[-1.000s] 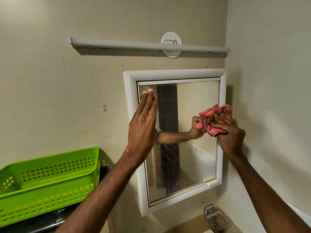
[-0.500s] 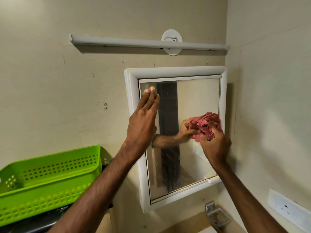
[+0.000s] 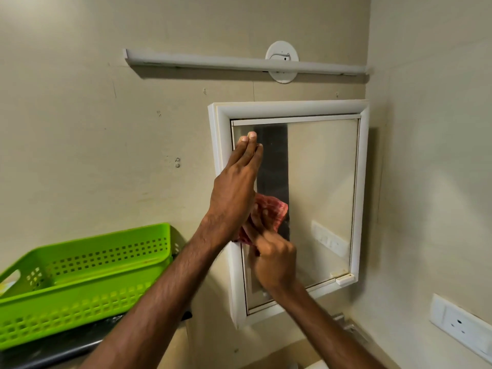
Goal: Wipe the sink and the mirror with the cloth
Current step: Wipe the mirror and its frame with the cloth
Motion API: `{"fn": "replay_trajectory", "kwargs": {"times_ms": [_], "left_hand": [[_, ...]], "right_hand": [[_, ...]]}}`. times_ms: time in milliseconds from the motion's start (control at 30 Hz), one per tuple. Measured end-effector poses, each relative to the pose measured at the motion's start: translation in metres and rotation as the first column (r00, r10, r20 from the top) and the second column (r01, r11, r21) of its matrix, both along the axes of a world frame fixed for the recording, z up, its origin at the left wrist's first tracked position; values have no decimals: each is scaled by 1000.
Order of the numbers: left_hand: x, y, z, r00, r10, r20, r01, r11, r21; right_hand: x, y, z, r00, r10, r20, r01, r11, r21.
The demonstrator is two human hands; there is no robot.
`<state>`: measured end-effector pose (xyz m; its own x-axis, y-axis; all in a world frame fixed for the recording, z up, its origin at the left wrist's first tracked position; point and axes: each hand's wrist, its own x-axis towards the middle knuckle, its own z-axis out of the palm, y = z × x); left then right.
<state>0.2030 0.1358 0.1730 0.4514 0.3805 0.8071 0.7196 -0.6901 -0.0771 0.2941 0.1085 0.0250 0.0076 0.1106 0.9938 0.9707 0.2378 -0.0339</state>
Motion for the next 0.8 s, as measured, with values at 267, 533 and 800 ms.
{"fn": "replay_trajectory", "kwargs": {"times_ms": [267, 533, 800], "left_hand": [[6, 3, -12, 998, -40, 39, 39, 999, 20], [18, 2, -30, 1000, 4, 9, -5, 999, 41], [23, -8, -32, 998, 5, -60, -8, 999, -50]], "right_hand": [[43, 16, -27, 957, 64, 283, -24, 989, -143], [116, 13, -37, 861, 227, 455, -139, 966, -219], [192, 2, -39, 934, 138, 330, -87, 983, -164]]}}
